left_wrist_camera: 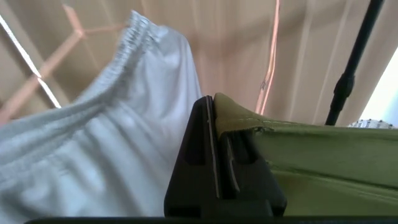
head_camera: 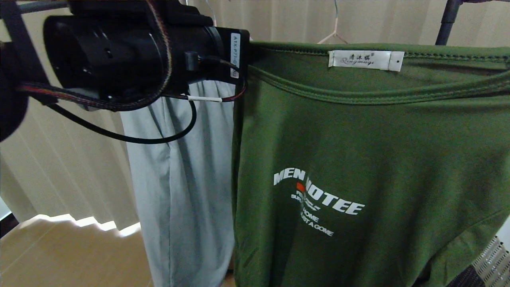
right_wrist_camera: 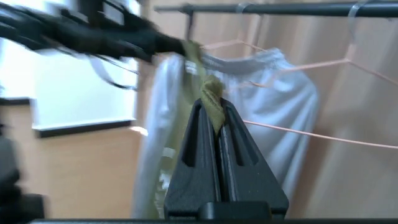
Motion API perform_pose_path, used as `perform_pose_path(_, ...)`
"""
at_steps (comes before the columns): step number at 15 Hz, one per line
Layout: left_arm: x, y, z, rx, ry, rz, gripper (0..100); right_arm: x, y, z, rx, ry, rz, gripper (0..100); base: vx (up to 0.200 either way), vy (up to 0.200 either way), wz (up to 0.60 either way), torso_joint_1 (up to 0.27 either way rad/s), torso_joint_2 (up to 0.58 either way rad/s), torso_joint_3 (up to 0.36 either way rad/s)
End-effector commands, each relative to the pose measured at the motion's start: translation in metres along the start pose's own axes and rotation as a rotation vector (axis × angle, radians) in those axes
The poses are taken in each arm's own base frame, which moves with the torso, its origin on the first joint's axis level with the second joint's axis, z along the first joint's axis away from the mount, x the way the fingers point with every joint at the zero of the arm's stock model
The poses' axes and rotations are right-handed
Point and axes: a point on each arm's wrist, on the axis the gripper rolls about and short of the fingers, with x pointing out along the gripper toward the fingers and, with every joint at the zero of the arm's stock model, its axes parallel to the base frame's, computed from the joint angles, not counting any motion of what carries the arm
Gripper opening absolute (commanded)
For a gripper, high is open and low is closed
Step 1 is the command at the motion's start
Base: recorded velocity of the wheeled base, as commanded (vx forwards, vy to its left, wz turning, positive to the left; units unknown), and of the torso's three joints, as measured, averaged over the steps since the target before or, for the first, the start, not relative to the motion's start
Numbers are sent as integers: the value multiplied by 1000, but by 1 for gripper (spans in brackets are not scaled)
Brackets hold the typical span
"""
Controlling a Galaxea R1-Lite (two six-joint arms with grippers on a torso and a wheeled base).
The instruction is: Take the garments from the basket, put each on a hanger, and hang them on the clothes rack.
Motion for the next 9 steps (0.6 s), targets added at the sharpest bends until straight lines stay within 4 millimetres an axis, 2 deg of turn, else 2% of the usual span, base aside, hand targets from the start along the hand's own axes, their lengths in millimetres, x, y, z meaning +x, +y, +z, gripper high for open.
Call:
perform_pose_path(1,20,-7,-14,9,41,-4,0,-10,7,5,4,-31,22,0,0,0,0,0,0,0)
perform_pose_path(5,16,-6,-15,1,51,-4,0,-5,2,-6,19,7,9,0,0,0,0,0,0,0)
perform_pose_path(6,10,-3,-12,0,49,0,0,0,-1,-8,19,20,1,0,0,0,0,0,0,0)
perform_pose_path(9,-26,11,0,8,80,-1,0,15,-19,-21,-22,81,-60,0,0,0,0,0,0,0)
